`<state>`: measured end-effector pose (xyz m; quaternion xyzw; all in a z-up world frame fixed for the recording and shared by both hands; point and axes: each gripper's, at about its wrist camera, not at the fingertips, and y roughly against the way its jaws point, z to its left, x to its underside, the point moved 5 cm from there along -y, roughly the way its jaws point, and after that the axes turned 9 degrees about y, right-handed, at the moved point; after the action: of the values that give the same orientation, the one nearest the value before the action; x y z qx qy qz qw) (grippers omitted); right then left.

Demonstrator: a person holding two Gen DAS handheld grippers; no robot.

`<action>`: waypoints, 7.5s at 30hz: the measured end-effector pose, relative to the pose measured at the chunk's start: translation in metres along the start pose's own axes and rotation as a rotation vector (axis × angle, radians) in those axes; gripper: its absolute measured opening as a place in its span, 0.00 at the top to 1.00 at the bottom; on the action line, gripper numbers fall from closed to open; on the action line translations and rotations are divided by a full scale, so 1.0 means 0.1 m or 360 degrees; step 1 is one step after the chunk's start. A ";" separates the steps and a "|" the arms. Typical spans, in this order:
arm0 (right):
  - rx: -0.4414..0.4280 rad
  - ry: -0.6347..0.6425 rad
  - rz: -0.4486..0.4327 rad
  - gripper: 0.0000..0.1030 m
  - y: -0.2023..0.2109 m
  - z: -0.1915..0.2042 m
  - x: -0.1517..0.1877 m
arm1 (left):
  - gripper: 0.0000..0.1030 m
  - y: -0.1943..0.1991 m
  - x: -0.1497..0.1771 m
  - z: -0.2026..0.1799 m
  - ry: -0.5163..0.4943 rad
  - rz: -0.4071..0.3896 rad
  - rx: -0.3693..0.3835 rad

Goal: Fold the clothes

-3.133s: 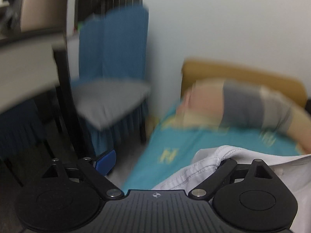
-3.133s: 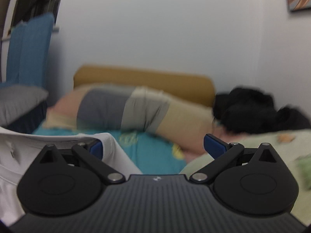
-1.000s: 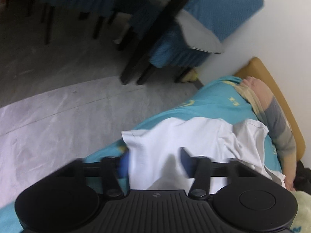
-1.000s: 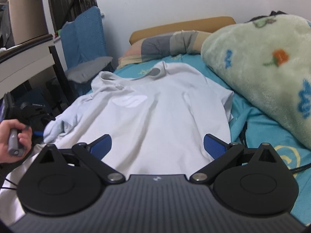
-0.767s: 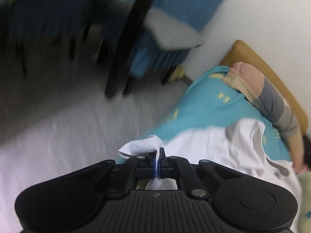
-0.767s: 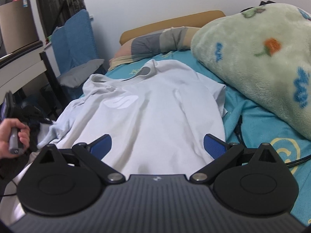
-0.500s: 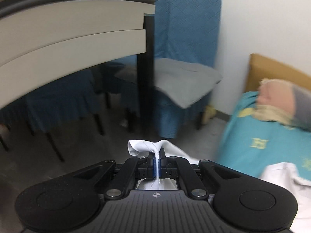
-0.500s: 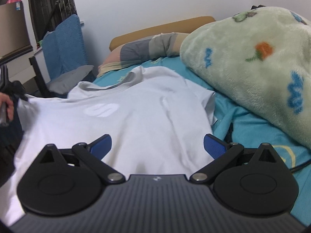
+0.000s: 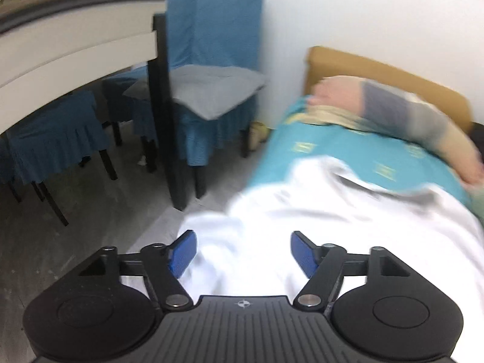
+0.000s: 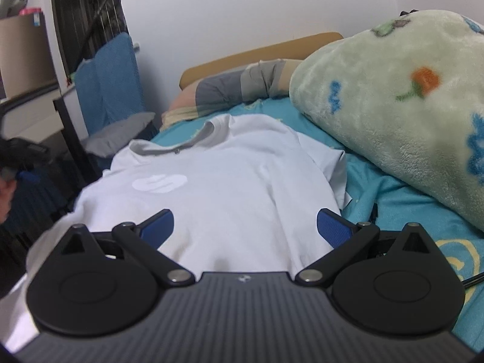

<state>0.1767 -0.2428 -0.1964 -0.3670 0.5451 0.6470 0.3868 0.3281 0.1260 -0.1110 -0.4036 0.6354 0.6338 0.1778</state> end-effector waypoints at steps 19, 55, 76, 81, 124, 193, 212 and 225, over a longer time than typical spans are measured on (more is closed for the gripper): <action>-0.0024 -0.0184 -0.0032 0.06 0.62 -0.23 -0.09 | 0.04 1.95 1.40 -0.60 -0.0153 -0.0075 0.0334; 0.0060 0.0396 0.0099 0.55 -1.02 0.30 -0.66 | 0.09 0.85 0.97 -0.25 0.0293 0.0010 0.0359; 0.0035 0.1269 0.0103 0.90 -1.11 1.03 -0.28 | 0.13 0.76 0.97 -0.15 0.0292 -0.0004 0.0318; -0.0283 0.0888 0.0238 0.52 -0.91 1.17 -0.20 | 0.13 0.76 0.93 -0.05 0.0314 -0.0026 0.0292; 0.0171 -0.0364 0.0040 0.20 0.31 -0.78 -0.22 | 0.97 -0.60 -0.29 -1.29 0.0475 -0.0019 0.0829; -0.0532 0.0371 0.0368 0.15 1.58 1.85 0.00 | 0.13 2.04 0.72 0.92 0.0394 0.0180 0.0765; -0.0326 0.0036 0.0348 0.16 -0.11 1.07 0.41 | 0.09 -1.83 0.81 2.17 0.1665 0.0509 0.0625; -0.0295 0.0103 0.0252 0.16 -0.31 1.02 0.32 | 0.96 -2.06 -0.01 1.86 0.1117 0.0225 0.0436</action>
<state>0.1854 -0.1352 -0.2241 -0.3776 0.5224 0.7110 0.2811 0.4274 0.3297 -0.2714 -0.5238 0.7628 0.3769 -0.0425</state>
